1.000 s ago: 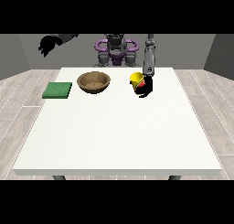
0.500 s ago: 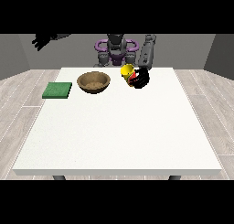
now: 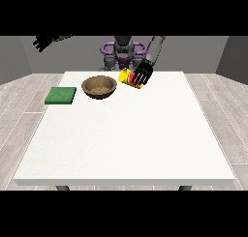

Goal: Pick the cup and pour the ball into the bowl, then pick the bowl and place it on the pad

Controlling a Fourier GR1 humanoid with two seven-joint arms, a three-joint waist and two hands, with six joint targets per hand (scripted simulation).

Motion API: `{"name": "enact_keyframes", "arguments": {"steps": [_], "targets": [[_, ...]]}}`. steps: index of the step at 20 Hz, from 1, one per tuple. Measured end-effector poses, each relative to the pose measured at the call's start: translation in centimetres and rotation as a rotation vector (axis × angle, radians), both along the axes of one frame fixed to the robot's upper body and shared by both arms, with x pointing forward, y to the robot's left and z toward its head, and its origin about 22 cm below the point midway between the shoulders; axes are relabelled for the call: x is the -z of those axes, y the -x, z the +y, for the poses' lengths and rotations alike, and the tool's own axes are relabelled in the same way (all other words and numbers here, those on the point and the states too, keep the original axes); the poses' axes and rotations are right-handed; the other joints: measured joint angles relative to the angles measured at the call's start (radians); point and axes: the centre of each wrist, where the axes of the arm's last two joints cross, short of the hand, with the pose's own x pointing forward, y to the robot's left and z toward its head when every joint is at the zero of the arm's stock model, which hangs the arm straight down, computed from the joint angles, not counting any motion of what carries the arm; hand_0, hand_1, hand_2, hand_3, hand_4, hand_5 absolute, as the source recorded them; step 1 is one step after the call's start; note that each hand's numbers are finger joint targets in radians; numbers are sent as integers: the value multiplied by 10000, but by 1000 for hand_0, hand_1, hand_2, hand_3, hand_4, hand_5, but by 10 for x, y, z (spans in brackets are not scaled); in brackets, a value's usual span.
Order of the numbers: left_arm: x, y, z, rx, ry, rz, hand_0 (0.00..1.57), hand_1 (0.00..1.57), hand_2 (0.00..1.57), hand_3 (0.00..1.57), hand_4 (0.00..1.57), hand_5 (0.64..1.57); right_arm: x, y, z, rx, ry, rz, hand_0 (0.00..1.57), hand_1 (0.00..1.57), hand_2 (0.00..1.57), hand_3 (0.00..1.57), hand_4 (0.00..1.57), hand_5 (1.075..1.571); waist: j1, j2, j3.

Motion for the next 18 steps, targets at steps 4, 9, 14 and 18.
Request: {"name": "enact_keyframes", "arguments": {"steps": [4, 9, 14, 18], "targets": [[-14, -8, -51, 226, -1256, 503, 1359, 1359, 1571, 1571, 1466, 1531, 16, 4, -16, 278, -158, 470, 0, 0, 0, 0, 675, 1556, 310, -424, -18], [-32, -11, -98, 216, -2898, 562, 1351, 1351, 1571, 1571, 1364, 1563, 24, 2, -26, 249, -240, 684, 0, 0, 0, 127, 691, 1554, 346, -555, -37], [-49, -15, -123, 67, -5238, 90, 1453, 1453, 1571, 1571, 1090, 1569, 28, -5, -24, 330, -210, 781, 0, 0, 0, 293, 699, 1555, 431, -702, -43], [-62, -14, -140, -115, -6968, -194, 608, 608, 1490, 1539, 1027, 1571, 39, -10, -11, 132, -311, 823, 0, 0, 0, 306, 691, 1553, 218, -720, -47]]}}
